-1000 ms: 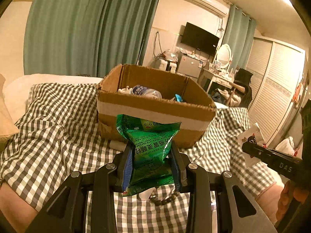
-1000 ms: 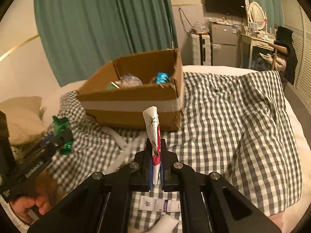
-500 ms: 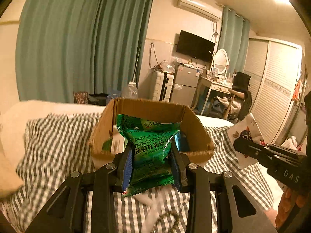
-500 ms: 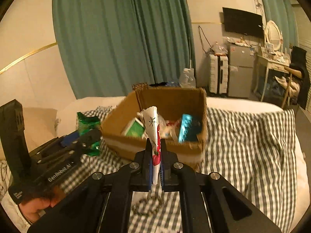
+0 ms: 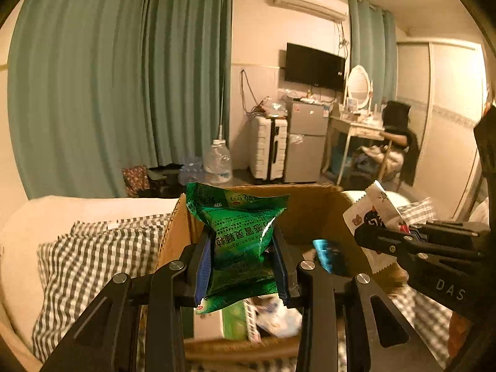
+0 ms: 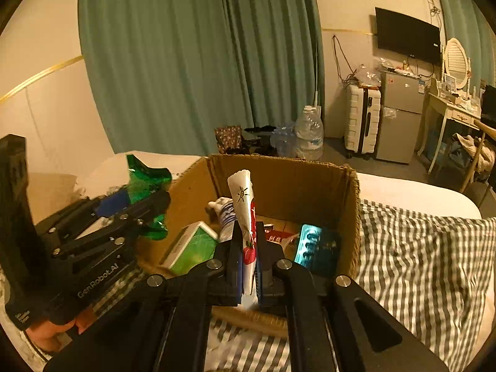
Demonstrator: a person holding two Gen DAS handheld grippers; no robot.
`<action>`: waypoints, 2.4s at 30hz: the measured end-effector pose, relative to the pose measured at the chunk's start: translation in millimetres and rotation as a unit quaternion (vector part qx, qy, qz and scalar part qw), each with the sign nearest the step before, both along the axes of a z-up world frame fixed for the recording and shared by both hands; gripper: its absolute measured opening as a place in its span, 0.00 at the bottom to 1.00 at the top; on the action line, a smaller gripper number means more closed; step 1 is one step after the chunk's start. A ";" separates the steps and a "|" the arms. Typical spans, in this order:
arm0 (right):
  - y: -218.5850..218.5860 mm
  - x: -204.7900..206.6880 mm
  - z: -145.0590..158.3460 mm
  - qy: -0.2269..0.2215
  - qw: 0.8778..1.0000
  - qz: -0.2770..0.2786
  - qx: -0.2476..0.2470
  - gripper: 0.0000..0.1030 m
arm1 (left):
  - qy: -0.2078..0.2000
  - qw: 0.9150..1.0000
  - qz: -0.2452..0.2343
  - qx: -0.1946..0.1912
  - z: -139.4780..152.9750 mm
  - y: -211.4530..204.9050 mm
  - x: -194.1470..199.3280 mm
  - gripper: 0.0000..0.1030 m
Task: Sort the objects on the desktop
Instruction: 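Carry the packet and sachet over the cardboard box and release both inside, then withdraw both grippers from the box toward the bracelet and white cylinder, then grasp the bead bracelet with the left gripper while the right grasps the white cylinder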
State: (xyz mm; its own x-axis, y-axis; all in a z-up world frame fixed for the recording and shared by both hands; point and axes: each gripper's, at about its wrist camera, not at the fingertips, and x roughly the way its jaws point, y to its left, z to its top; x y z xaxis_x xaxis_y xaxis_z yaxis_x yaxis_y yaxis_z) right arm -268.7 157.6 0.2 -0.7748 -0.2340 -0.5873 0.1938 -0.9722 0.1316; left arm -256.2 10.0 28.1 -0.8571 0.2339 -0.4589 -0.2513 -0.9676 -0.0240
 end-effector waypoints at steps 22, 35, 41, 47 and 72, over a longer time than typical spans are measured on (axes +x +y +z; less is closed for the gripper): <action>33.9 -17.1 -21.7 0.008 0.998 -0.054 -0.040 0.63 | -0.062 0.997 0.034 0.011 -50.6 -6.9 -42.8 0.89; 45.1 68.1 2.6 -0.006 0.994 -0.093 -0.054 0.63 | -0.069 0.996 0.044 0.039 -31.2 -24.3 41.8 0.97; 39.3 117.7 23.5 -0.011 0.994 -0.099 -0.054 0.63 | -0.082 0.995 0.038 0.049 -12.9 -24.7 85.0 0.97; 32.4 163.3 26.7 -0.018 0.993 -0.114 -0.039 0.63 | -0.090 0.995 0.027 0.035 -12.4 -12.8 131.2 0.97; 11.9 220.2 -172.3 -0.274 0.951 -0.145 0.019 0.53 | -0.149 0.987 -0.048 -0.028 -176.9 24.8 165.9 0.97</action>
State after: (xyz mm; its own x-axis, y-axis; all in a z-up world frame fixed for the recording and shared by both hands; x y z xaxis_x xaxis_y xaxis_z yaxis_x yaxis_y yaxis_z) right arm -48.5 169.4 -172.2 -0.3787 -0.0285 -0.9251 -0.1704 -0.9803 0.1000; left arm -90.3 34.8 -148.7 -0.6578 0.2755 -0.7010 -0.3320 -0.9415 -0.0584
